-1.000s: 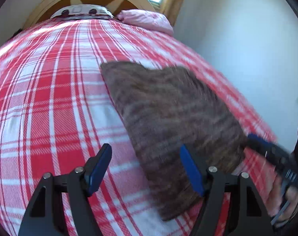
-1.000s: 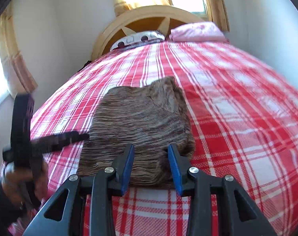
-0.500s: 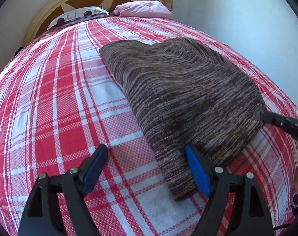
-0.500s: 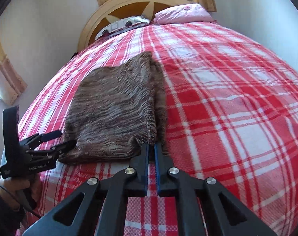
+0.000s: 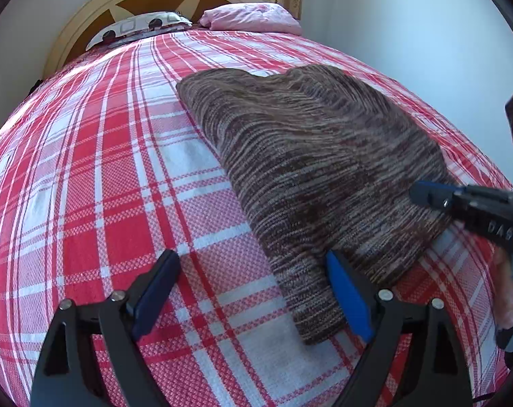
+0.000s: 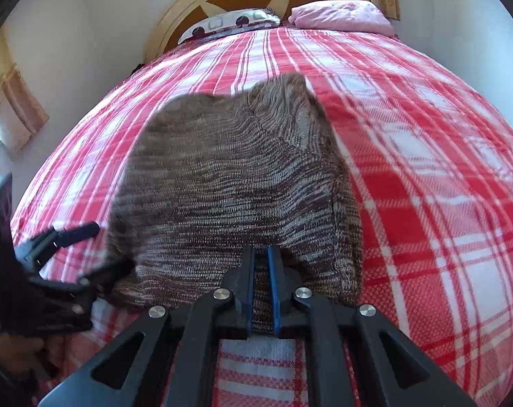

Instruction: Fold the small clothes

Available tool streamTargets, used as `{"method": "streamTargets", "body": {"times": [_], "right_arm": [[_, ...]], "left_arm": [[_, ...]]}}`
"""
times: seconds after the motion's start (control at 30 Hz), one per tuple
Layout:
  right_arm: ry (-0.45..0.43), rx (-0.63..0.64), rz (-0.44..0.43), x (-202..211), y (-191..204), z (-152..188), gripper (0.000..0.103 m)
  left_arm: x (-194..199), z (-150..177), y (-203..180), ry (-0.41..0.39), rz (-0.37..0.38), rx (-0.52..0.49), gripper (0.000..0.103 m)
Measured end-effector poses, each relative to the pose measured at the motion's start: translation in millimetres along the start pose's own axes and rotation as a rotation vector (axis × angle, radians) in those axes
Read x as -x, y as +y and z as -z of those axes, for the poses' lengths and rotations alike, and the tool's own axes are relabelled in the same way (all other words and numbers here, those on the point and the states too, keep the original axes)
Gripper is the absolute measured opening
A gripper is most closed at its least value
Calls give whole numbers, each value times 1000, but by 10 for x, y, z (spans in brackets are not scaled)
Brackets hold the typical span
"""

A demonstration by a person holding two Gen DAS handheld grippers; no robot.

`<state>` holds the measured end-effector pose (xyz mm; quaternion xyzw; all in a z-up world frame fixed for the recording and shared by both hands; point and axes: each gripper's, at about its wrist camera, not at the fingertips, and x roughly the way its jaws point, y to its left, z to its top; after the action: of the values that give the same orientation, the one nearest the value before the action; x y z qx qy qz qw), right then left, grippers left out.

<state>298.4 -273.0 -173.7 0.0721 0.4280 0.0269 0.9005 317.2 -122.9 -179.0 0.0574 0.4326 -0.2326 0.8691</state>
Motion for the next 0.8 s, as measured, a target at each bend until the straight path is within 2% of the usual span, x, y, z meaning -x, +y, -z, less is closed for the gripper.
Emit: {"method": "streamTargets", "body": {"times": [0.03, 0.2, 0.27, 0.3, 0.33, 0.43, 0.5, 0.57, 0.63, 0.7, 0.8], "right_arm": [[-20, 10, -5, 33, -21, 35, 8], [8, 40, 31, 160, 23, -2, 8], [-10, 53, 5, 239, 139, -59, 19], [-14, 78, -18, 234, 213, -137, 34], [-17, 110, -33, 235, 306, -203, 45], [-44, 185, -123, 143, 574, -422, 45], [-30, 211, -173, 11, 722, -562, 45], [-14, 255, -158, -160, 891, -649, 43], [48, 306, -155, -355, 1064, -641, 30], [93, 354, -116, -589, 1190, -592, 30], [68, 375, -120, -664, 1274, -578, 30]], "left_arm": [[3, 2, -3, -1, -2, 0, 91], [-2, -2, 5, 2, 7, 7, 93], [1, 0, 8, 1, 10, 11, 93], [3, 1, 9, 0, 11, 12, 94], [6, 4, 13, 0, 13, 14, 94], [19, 22, 22, 0, 19, 21, 94], [33, 37, 32, -1, 22, 26, 94], [50, 53, 38, -3, 22, 32, 94], [54, 56, 46, -4, 25, 37, 94], [53, 54, 63, -4, 28, 44, 94], [56, 53, 85, -7, 35, 57, 94]]}}
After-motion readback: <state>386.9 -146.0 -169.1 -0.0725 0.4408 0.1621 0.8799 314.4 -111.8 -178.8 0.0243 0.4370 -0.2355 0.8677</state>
